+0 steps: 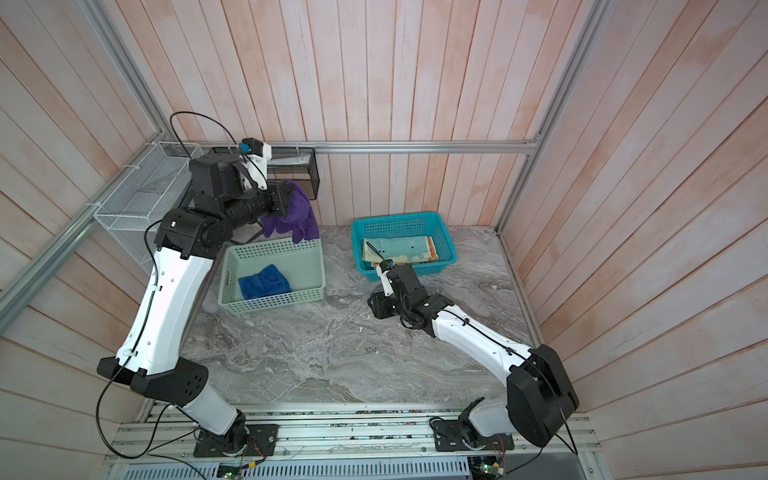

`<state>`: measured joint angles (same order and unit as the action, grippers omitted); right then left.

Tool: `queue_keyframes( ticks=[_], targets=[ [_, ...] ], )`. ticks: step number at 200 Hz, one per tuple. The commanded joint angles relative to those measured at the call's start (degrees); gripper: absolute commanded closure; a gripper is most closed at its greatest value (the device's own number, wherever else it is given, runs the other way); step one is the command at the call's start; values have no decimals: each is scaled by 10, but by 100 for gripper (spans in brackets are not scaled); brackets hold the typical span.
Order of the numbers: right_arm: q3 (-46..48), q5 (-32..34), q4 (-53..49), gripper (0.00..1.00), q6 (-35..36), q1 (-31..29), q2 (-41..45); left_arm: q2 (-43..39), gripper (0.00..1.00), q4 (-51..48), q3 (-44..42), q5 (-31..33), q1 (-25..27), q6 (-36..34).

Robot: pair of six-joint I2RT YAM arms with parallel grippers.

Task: Fold and stack the towels
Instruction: 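Lift the purple towel out and drop it on the table with the left gripper, then grasp the purple towel's corners with both grippers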

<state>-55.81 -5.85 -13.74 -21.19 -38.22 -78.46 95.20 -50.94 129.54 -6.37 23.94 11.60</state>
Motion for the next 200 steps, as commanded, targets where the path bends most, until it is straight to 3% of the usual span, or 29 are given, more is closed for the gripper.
queue_keyframes(
  ticks=[1,15,38,68,80,99,136,168,200],
  targets=[
    [14,26,-1,50,-14,-2,34,-11,100,35,24,-61,55,-18],
    [22,44,0,50,-19,-2,60,-22,100,47,12,-86,90,-22],
    [34,68,-8,50,-26,-1,106,-72,85,87,-89,-117,105,-5],
    [45,76,-38,49,-44,1,153,-183,58,151,-354,33,95,56],
    [58,71,-46,49,-55,2,168,-216,52,157,-442,43,67,105],
    [85,52,-55,49,-72,5,181,-246,50,165,-544,-3,24,156],
    [117,10,-79,48,-104,6,166,-237,50,206,-660,-73,28,183],
    [129,30,-95,48,-99,16,154,-184,50,283,-717,-66,97,191],
    [140,19,-95,47,-75,79,111,-78,49,345,-709,-84,157,215]
  ],
)
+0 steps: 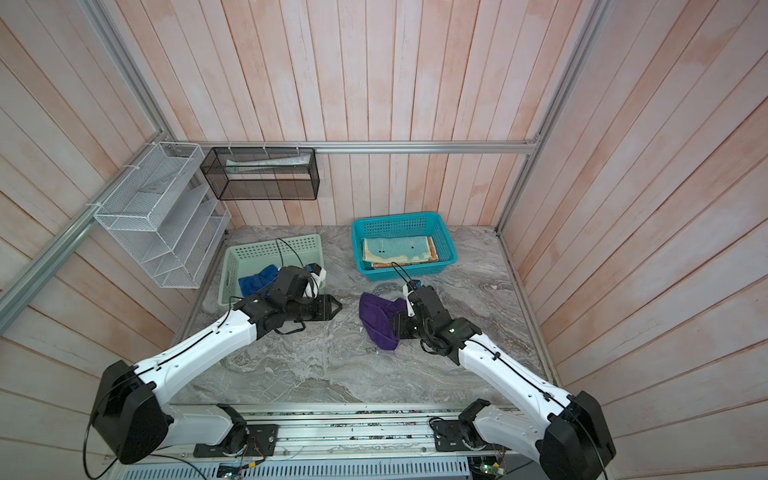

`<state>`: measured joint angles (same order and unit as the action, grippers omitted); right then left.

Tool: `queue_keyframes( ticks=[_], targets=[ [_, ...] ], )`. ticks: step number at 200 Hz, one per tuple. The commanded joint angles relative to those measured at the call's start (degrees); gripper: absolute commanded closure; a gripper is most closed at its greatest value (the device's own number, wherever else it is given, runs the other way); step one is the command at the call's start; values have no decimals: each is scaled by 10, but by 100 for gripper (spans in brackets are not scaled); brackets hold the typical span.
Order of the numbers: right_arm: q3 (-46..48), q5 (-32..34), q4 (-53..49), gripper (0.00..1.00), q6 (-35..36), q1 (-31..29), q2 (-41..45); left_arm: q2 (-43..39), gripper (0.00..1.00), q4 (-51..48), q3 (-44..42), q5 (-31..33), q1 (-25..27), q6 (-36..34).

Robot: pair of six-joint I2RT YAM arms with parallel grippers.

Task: Fold and stack the towels
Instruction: 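Grasp the purple towel's corners with both grippers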

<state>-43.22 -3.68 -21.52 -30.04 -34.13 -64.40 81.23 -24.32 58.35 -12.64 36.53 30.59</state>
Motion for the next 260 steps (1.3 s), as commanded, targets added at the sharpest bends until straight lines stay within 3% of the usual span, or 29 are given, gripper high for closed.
queue_keyframes(
  ticks=[1,44,70,94,148,181,192,215,239,260],
  targets=[
    [14,-2,-18,47,14,40,-31,65,49,80,5,-22,33,26],
    [33,-32,5,46,38,153,-72,234,48,77,118,-14,110,10],
    [35,-36,23,45,50,193,-82,294,77,39,154,-17,120,4],
    [26,-45,18,44,69,201,-105,260,100,41,94,-13,127,6],
    [62,-75,55,44,48,197,-117,18,100,-13,-126,78,123,33],
    [69,-66,28,44,27,171,-105,-89,100,-27,-194,87,87,47],
    [76,-64,24,44,17,163,-93,-111,86,-22,-199,96,77,49],
    [96,-78,29,44,-4,155,-79,-125,64,7,-191,109,69,41],
    [104,-96,52,44,-18,144,-90,-90,62,23,-156,113,57,23],
    [88,-84,60,44,-37,98,-106,-35,61,42,-129,109,46,9]
  ],
)
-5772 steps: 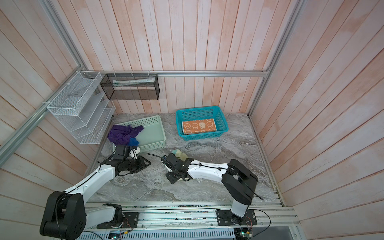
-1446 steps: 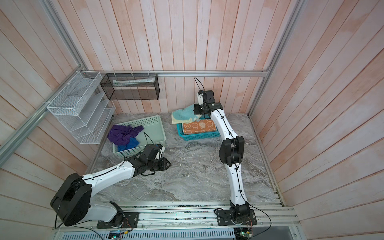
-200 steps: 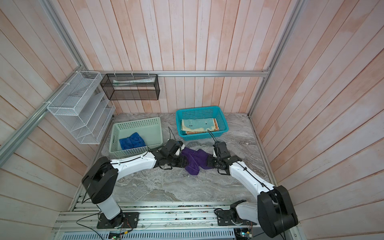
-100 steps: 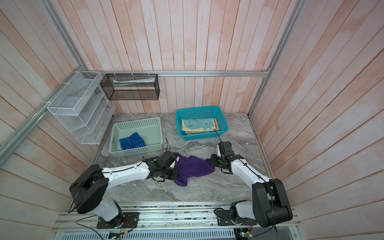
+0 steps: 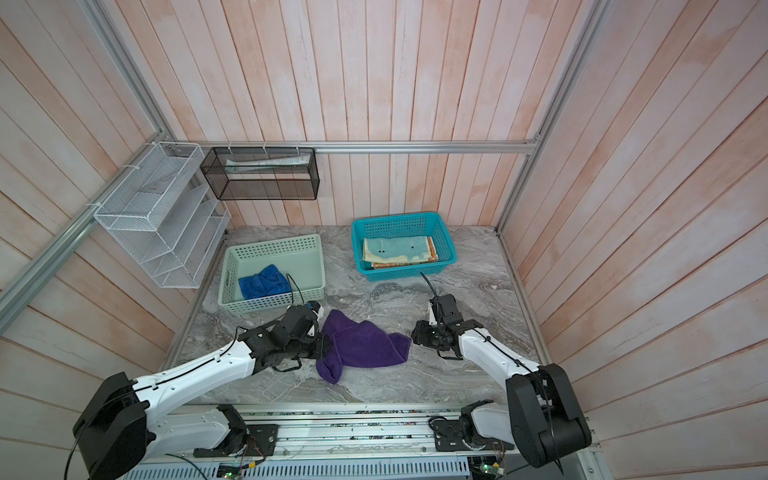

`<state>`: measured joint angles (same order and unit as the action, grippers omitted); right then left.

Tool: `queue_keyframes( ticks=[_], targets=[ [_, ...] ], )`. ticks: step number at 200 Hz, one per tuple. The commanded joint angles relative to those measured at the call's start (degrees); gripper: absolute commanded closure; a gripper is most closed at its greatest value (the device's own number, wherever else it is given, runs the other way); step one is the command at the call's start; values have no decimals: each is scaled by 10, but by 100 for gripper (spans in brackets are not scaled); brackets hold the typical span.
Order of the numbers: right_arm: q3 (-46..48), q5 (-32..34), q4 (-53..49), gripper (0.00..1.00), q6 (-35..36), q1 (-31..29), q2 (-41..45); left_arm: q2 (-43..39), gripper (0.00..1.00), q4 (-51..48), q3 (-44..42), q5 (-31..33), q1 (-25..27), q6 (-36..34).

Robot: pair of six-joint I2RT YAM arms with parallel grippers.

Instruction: Fold and stack the towels

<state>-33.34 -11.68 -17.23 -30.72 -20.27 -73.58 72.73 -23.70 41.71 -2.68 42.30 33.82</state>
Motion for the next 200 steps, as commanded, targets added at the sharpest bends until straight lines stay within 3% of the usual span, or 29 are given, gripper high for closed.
queue_keyframes(
  ticks=[1,26,50,78,100,112,152,175,200],
  targets=[
    [-12,-3,17,44,-31,-44,-15,53,61,36,38,8,-13,-23],
    [-34,37,18,44,-46,-118,-29,124,58,35,90,-18,-27,-33],
    [-45,49,36,44,-43,-146,-47,177,59,36,127,-32,-31,-40],
    [-48,2,60,48,-36,-159,-87,205,79,54,122,-78,-18,-24],
    [-29,-11,68,64,-40,-173,-89,194,90,80,79,-75,16,7],
    [-22,-3,60,68,-45,-174,-76,189,92,98,51,-79,35,19],
    [-74,114,27,50,-38,-185,-11,174,93,109,13,-74,73,44],
    [-108,99,68,47,-29,-186,-37,159,93,118,4,-61,75,42],
    [-185,39,62,46,-1,-186,-143,161,93,115,8,-56,75,36]
  ],
)
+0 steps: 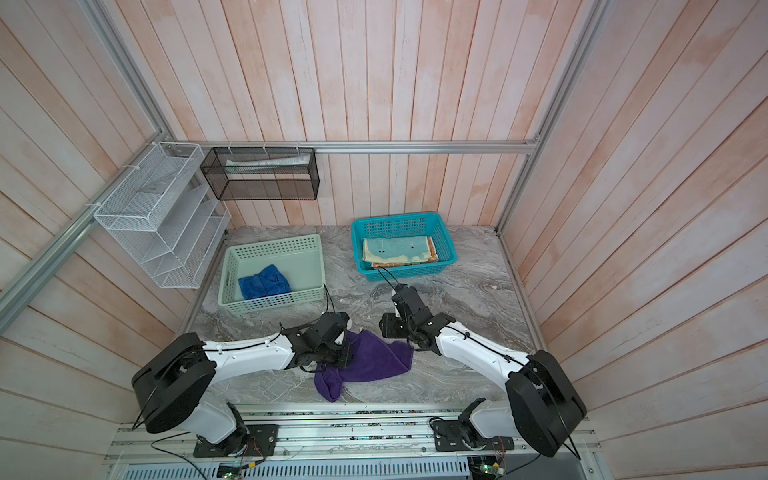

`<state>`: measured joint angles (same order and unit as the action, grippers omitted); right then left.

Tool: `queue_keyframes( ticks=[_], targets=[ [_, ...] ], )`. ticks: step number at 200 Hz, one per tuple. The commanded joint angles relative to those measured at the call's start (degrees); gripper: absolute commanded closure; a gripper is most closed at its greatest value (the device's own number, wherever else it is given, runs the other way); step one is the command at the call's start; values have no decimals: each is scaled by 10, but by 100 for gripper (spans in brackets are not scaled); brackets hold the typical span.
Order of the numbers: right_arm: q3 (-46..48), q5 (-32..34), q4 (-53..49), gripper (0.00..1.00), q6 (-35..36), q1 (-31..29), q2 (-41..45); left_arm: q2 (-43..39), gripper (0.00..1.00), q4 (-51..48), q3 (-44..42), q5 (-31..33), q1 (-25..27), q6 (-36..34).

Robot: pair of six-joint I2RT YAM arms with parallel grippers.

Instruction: Fold and stack the towels

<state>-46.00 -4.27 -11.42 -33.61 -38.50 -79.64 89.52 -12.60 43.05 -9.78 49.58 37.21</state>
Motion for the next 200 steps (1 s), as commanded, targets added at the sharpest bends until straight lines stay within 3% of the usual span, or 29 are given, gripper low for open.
queue_keyframes(
  ticks=[1,28,83,97,117,136,149,179,200],
  targets=[
    [-63,-36,2,46,28,-4,-87,-7,93,4,-5,15,2,2],
    [-134,-43,-34,45,30,-27,-179,-8,93,11,-9,14,3,5],
    [-159,-91,-48,43,8,-62,-247,-25,93,7,-15,26,3,3],
    [-162,-113,-49,52,8,-70,-252,-30,93,1,-14,32,3,0],
    [-168,-124,-50,81,13,-79,-242,-37,93,-4,-11,43,2,-4],
    [-178,-116,-53,100,23,-79,-218,-48,93,-23,-1,59,1,-8],
    [-189,-93,-59,100,38,-79,-194,-62,90,-40,8,75,-1,-11],
    [-226,-30,-62,100,93,-80,-123,-127,69,-86,34,127,-15,-23],
    [-246,0,-48,100,135,-79,-71,-183,61,-109,47,158,-36,-33]
  ],
)
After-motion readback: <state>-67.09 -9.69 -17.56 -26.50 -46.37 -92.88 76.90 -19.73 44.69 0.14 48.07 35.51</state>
